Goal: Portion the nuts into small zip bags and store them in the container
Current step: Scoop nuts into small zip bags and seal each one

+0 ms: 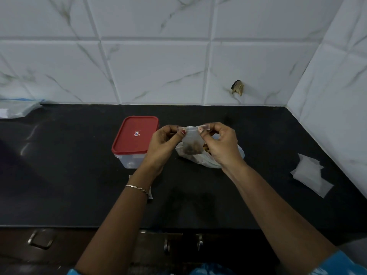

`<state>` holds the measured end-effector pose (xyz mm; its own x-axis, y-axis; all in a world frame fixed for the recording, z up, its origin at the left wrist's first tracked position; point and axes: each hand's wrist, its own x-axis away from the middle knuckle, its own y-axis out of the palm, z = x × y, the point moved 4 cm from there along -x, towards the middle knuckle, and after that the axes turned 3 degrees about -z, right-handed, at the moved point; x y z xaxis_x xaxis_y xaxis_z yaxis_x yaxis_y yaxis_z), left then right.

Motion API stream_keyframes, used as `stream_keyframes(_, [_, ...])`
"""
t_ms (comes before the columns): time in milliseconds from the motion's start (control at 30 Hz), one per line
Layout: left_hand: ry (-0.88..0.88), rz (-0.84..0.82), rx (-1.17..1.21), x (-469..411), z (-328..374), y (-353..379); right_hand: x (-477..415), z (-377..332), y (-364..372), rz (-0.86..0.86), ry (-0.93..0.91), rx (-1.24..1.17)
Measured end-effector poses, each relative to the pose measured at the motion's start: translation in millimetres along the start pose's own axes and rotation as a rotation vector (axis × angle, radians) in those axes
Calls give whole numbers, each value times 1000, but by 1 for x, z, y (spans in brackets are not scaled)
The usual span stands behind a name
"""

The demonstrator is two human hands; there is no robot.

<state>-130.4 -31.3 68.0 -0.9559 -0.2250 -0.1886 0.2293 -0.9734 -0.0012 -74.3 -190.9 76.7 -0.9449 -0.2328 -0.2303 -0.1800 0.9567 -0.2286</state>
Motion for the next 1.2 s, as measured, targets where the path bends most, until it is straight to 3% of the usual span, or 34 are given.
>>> stream_keyframes(433, [22,3,-15,-3,0,2,4,2,15,-137,29,-89])
stream_keyframes(800, [-7,9,-36,-2,-6,-6,-4,7,22,36,-45,145])
stream_keyframes(933, [-6,-6,-95,2,-5,-14,-3,10,21,42,56,71])
stream_keyframes(1200, [-55,111,-186,23,-23,-44,11,17,54,-119,77,-137])
